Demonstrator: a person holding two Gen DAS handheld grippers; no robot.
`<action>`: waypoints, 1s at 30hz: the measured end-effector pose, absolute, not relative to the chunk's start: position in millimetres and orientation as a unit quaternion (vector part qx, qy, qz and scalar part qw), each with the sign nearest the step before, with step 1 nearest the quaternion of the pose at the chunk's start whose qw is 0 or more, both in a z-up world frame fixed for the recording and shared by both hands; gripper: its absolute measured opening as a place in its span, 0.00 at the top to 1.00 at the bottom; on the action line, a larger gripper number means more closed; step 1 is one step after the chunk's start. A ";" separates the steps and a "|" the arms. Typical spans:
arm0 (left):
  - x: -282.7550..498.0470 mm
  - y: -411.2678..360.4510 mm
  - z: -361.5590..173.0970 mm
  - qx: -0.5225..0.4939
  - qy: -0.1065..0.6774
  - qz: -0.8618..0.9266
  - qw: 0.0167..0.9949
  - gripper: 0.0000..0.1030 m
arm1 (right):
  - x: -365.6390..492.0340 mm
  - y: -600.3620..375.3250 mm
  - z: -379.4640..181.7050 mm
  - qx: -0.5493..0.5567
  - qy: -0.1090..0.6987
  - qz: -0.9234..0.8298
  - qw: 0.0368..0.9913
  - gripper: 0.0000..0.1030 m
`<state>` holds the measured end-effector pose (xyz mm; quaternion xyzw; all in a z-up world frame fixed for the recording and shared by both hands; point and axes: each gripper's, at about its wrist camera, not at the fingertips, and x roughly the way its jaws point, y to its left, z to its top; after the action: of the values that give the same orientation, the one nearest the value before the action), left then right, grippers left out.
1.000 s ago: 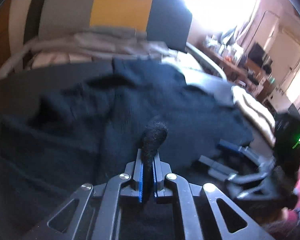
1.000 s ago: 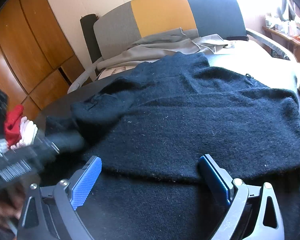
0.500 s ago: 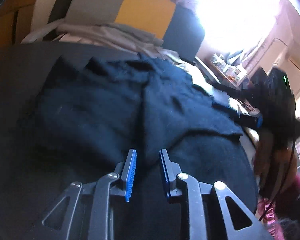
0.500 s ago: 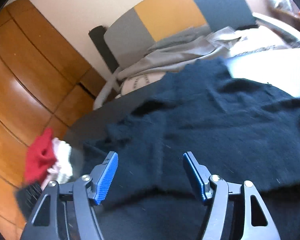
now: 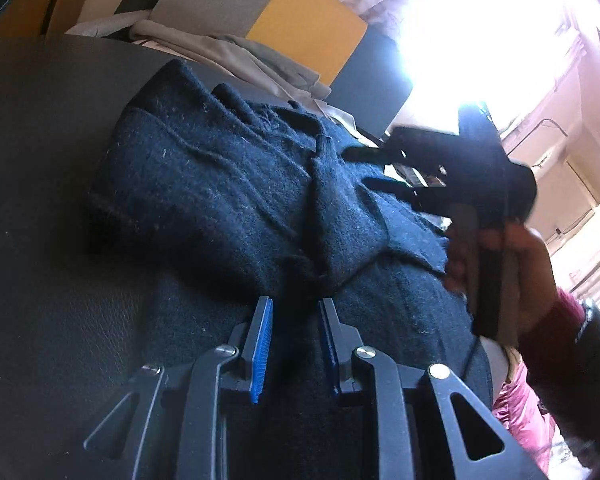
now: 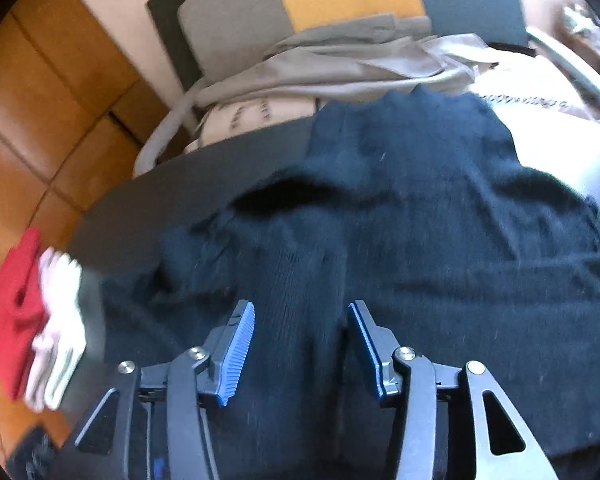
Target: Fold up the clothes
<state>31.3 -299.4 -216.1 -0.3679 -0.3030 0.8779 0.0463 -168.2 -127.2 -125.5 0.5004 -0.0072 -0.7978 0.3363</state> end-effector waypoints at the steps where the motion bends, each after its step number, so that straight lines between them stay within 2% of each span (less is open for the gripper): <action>1: 31.0 -299.4 -216.1 -0.367 -0.303 0.878 0.047 0.78 | -168.7 -133.5 -122.5 0.499 -0.003 -0.798 0.340 0.51; 8: 29.2 -302.2 -216.7 -0.361 -0.312 0.877 0.055 0.78 | -149.4 -198.5 -131.9 0.508 0.189 -0.779 0.316 0.50; 9: 31.7 -302.3 -216.7 -0.360 -0.313 0.877 0.055 0.78 | -146.1 -199.4 -129.0 0.499 0.199 -0.782 0.316 0.56; 11: 39.1 -302.3 -216.6 -0.357 -0.314 0.878 0.056 0.78 | -139.6 -201.0 -123.4 0.482 0.218 -0.787 0.316 0.88; 12: 39.1 -302.2 -216.3 -0.356 -0.314 0.878 0.056 0.78 | -136.3 -201.8 -120.6 0.473 0.228 -0.790 0.317 0.92; 14: 39.4 -302.9 -215.8 -0.356 -0.314 0.878 0.056 0.78 | -130.8 -198.5 -113.2 0.456 0.237 -0.797 0.318 0.92; 22: 54.4 -310.6 -214.7 -0.366 -0.358 0.855 0.085 0.77 | -128.5 -77.2 -71.3 0.420 0.070 -0.847 0.317 0.93; 29: 69.0 -301.7 -212.9 -0.379 -0.344 0.856 0.074 0.77 | -100.3 26.9 -112.2 0.453 -0.040 -0.830 0.321 0.92; 30: 69.9 -301.9 -212.8 -0.379 -0.345 0.855 0.072 0.77 | -92.9 36.7 -119.6 0.460 -0.053 -0.823 0.329 0.88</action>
<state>69.9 -301.9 -212.8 -0.3792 -0.3453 0.8555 0.0721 -92.9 36.7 -119.6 0.4602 -0.0528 -0.8230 0.3288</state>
